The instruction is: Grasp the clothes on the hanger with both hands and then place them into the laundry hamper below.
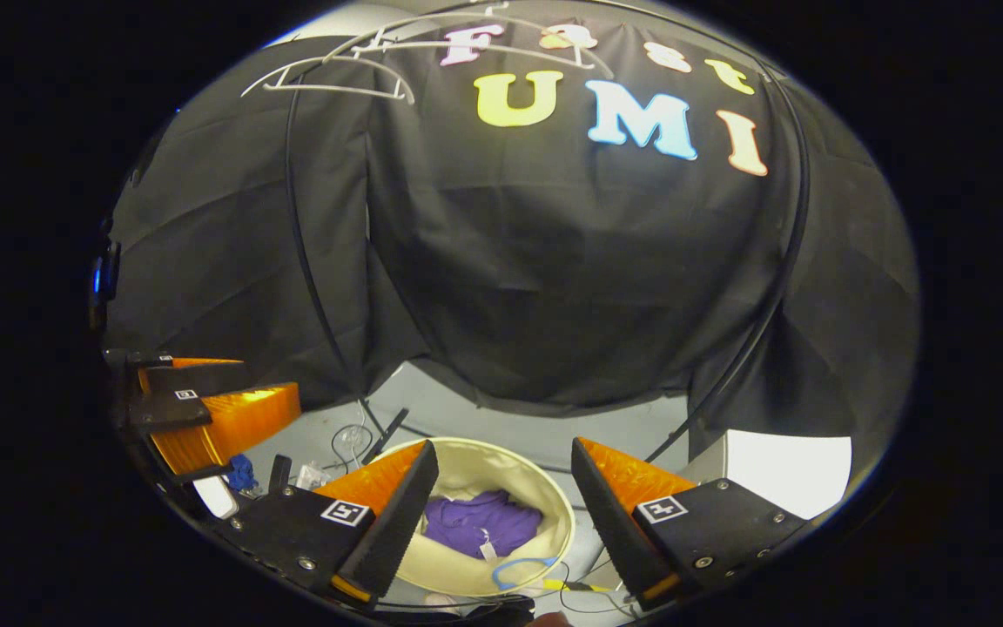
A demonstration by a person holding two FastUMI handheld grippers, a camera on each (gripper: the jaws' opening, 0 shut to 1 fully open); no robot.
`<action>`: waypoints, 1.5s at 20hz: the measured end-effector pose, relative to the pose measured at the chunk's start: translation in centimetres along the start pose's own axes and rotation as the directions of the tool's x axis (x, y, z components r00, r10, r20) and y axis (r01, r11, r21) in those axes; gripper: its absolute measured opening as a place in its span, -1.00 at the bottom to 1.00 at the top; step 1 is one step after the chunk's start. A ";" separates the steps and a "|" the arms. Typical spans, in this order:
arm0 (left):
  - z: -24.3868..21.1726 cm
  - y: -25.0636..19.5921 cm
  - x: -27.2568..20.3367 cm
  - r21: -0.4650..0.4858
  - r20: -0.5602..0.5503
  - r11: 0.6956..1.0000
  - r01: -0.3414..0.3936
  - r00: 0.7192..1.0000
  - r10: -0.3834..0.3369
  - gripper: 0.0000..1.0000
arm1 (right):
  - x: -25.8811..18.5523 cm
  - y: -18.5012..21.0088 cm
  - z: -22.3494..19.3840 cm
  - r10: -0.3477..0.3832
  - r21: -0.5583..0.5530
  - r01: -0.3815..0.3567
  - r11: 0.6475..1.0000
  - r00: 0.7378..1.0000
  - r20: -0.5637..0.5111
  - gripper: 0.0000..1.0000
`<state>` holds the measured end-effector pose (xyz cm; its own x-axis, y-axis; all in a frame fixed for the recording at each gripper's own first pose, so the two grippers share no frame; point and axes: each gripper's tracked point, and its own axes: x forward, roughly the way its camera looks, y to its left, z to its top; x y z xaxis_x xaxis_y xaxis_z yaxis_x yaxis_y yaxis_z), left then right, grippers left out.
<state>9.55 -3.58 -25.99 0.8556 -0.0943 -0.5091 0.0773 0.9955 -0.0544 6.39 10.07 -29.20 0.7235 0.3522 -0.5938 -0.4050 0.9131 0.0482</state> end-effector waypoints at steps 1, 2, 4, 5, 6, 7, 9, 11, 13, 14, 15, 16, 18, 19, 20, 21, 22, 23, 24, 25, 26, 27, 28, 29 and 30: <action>1.8 0.2 -0.5 0.003 0.038 1.000 -0.005 0.999 0.005 0.91 | -0.8 -0.4 1.4 -0.011 0.007 0.010 1.000 0.999 0.034 0.92; 3.4 0.2 -0.9 0.002 0.075 1.000 -0.008 0.997 0.008 1.00 | -1.4 -1.0 2.8 -0.019 0.013 0.019 1.000 0.998 0.067 0.92; 7.2 0.4 -2.5 0.002 0.152 1.000 -0.011 0.988 0.011 1.00 | -3.0 -2.1 5.5 -0.040 0.031 0.036 0.999 0.990 0.134 0.91; 9.0 0.6 -3.4 0.004 0.191 1.000 -0.015 0.981 0.014 1.00 | -3.9 -2.6 6.8 -0.053 0.039 0.047 0.998 0.985 0.165 0.92; 10.6 0.6 -4.3 0.009 0.225 1.000 -0.016 0.974 0.013 1.00 | -4.3 -3.3 8.1 -0.063 0.046 0.055 0.997 0.980 0.191 0.89; 12.5 0.5 -5.5 0.015 0.252 1.000 -0.009 0.968 0.005 1.00 | -5.0 -3.8 9.3 -0.071 0.058 0.060 0.997 0.973 0.219 0.92; 15.0 0.0 -7.7 0.027 0.305 1.000 0.002 0.952 -0.010 1.00 | -7.4 -4.4 10.9 -0.085 0.079 0.067 0.995 0.960 0.268 0.91; 17.6 -0.3 -9.4 0.034 0.357 0.999 0.006 0.934 -0.018 1.00 | -9.4 -5.3 12.8 -0.106 0.088 0.083 0.993 0.944 0.313 0.91; 19.4 -0.4 -10.7 0.035 0.396 0.999 0.005 0.918 -0.018 1.00 | -11.1 -5.9 14.9 -0.118 0.097 0.089 0.991 0.927 0.356 0.87; 20.5 -0.8 -11.9 0.031 0.408 1.000 0.002 0.913 -0.015 1.00 | -11.7 -6.3 15.6 -0.128 0.103 0.096 0.990 0.919 0.374 0.87; 21.2 -0.6 -12.7 0.022 0.422 1.000 -0.004 0.907 -0.006 1.00 | -12.5 -6.7 16.3 -0.142 0.109 0.108 0.988 0.911 0.387 0.90; 21.7 -0.3 -13.6 0.016 0.438 1.000 -0.005 0.899 -0.003 1.00 | -13.3 -7.0 16.9 -0.154 0.114 0.118 0.986 0.903 0.401 0.89; 22.7 0.0 -15.1 0.013 0.465 1.000 -0.011 0.885 0.004 1.00 | -15.1 -7.4 18.3 -0.172 0.120 0.132 0.984 0.883 0.437 0.91; 23.2 0.2 -15.6 0.015 0.473 1.000 -0.017 0.881 0.008 1.00 | -16.0 -7.6 19.0 -0.178 0.121 0.138 0.983 0.871 0.457 0.87; 23.5 0.2 -15.8 0.019 0.479 1.000 -0.024 0.878 0.011 1.00 | -16.8 -7.8 19.6 -0.185 0.122 0.144 0.982 0.861 0.474 0.89; 23.8 0.6 -16.0 0.023 0.481 0.999 -0.034 0.877 0.019 1.00 | -17.5 -8.1 20.2 -0.194 0.124 0.152 0.981 0.851 0.488 0.90; 24.0 0.9 -16.4 0.023 0.484 0.999 -0.046 0.875 0.029 1.00 | -18.1 -8.4 20.8 -0.203 0.128 0.160 0.979 0.841 0.501 0.87; 24.4 1.2 -16.8 0.020 0.490 0.998 -0.057 0.871 0.040 1.00 | -18.8 -8.6 21.4 -0.211 0.131 0.167 0.977 0.831 0.515 0.91; 24.7 1.4 -17.2 0.013 0.495 0.998 -0.063 0.868 0.048 1.00 | -19.4 -9.1 22.1 -0.224 0.133 0.180 0.975 0.816 0.532 0.90; 25.0 1.5 -17.5 0.010 0.498 0.998 -0.064 0.866 0.050 1.00 | -20.1 -9.7 22.7 -0.241 0.138 0.197 0.971 0.800 0.550 0.87; 25.1 1.5 -17.7 0.005 0.496 0.998 -0.069 0.867 0.057 1.00 | -20.6 -10.1 23.1 -0.253 0.143 0.208 0.968 0.787 0.563 0.87; 25.3 1.5 -17.9 0.004 0.497 0.997 -0.073 0.865 0.061 1.00 | -21.1 -10.3 23.5 -0.263 0.153 0.213 0.965 0.776 0.574 0.87; 25.3 1.6 -18.0 0.005 0.496 0.997 -0.080 0.866 0.066 1.00 | -21.5 -10.4 23.6 -0.271 0.164 0.216 0.963 0.768 0.580 0.87; 25.4 1.8 -18.2 0.007 0.495 0.996 -0.092 0.865 0.077 1.00 | -21.8 -10.7 23.6 -0.281 0.178 0.218 0.960 0.761 0.585 0.90; 25.5 1.9 -18.4 0.008 0.495 0.995 -0.100 0.865 0.083 1.00 | -22.0 -11.0 23.7 -0.294 0.191 0.223 0.956 0.754 0.588 0.87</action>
<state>6.98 0.24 5.20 0.9998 0.0049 -0.0197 -0.0048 1.0000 0.0033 8.13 -2.83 2.38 0.9929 0.1182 0.0109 -0.1186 0.9907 0.0672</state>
